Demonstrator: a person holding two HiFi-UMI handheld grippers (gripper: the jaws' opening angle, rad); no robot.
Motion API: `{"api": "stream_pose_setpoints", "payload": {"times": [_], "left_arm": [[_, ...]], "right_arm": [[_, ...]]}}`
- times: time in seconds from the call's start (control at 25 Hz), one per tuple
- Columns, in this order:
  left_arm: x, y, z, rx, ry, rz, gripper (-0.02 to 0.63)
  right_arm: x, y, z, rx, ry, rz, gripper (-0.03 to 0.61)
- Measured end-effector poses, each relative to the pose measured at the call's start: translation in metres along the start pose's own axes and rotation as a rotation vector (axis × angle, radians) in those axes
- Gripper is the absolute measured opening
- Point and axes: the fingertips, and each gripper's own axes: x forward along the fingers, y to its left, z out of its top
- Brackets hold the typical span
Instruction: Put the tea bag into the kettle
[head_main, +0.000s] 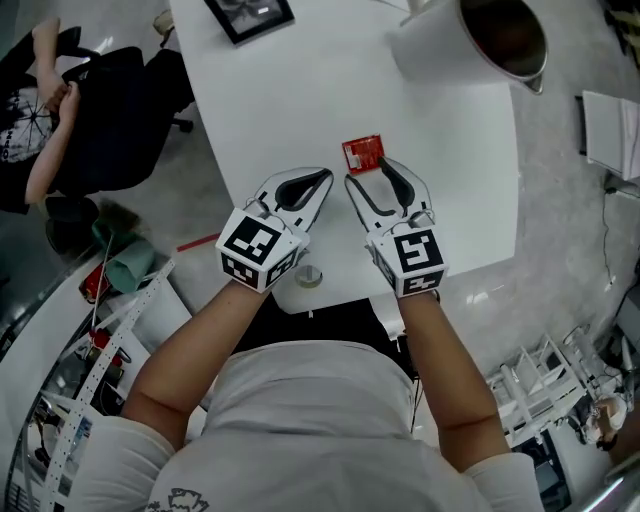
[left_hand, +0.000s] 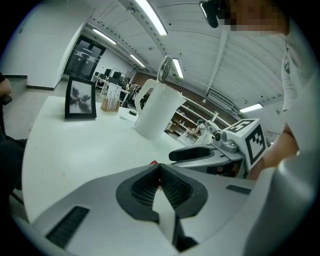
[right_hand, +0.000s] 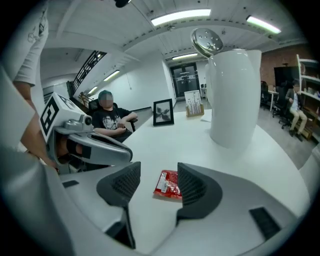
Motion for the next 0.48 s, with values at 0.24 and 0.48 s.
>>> {"api": "stream_pose_setpoints", "payload": {"times": [0.24, 0.48], "left_arm": [[0.007, 0.005, -0.007, -0.032, -0.004, -0.012, 0.011], [0.007, 0.014, -0.015, -0.063, -0.009, 0.004, 0.011]], "right_arm": [[0.025, -0.010, -0.020, -0.039, 0.080, -0.023, 0.267], [0.037, -0.026, -0.038, -0.068, 0.159, -0.050, 0.268]]}}
